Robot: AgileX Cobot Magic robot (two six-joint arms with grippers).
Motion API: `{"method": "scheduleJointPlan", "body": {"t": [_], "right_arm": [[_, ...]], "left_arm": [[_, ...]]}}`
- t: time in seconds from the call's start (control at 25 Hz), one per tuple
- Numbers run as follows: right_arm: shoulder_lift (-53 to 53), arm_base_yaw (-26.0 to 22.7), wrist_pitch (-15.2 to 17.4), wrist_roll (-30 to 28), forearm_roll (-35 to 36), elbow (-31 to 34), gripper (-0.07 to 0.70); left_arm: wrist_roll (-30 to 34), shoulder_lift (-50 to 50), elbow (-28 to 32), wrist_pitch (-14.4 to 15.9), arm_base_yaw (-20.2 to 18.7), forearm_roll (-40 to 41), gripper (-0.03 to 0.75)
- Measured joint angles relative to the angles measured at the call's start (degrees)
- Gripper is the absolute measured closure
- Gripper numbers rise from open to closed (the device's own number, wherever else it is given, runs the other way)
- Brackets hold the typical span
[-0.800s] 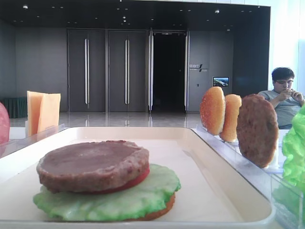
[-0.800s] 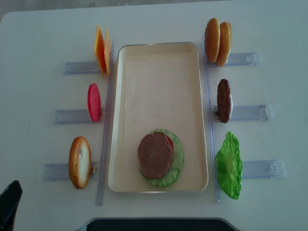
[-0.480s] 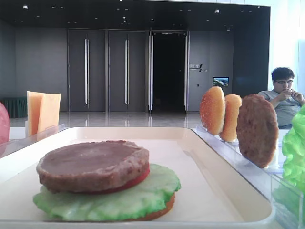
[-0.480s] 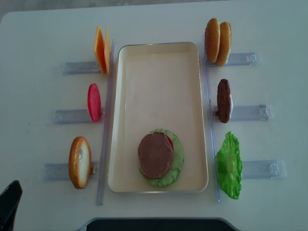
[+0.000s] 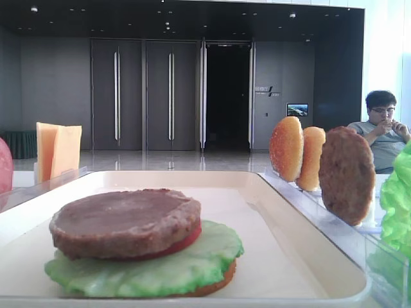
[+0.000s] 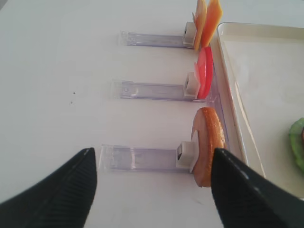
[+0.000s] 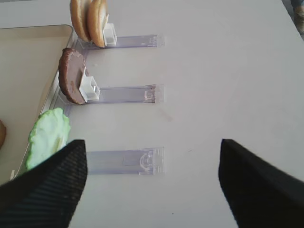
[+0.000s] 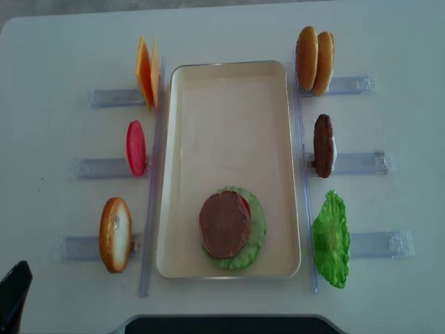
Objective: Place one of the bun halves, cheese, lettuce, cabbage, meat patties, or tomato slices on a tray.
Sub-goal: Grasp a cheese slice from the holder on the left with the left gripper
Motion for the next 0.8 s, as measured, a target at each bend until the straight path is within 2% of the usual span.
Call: {"method": "scheduleJointPlan", "body": {"t": [0.8], "right_arm": [[0.0,0.0,0.0,0.0,0.0,0.0,0.090]], "left_arm": [[0.0,0.0,0.0,0.0,0.0,0.0,0.142]]}}
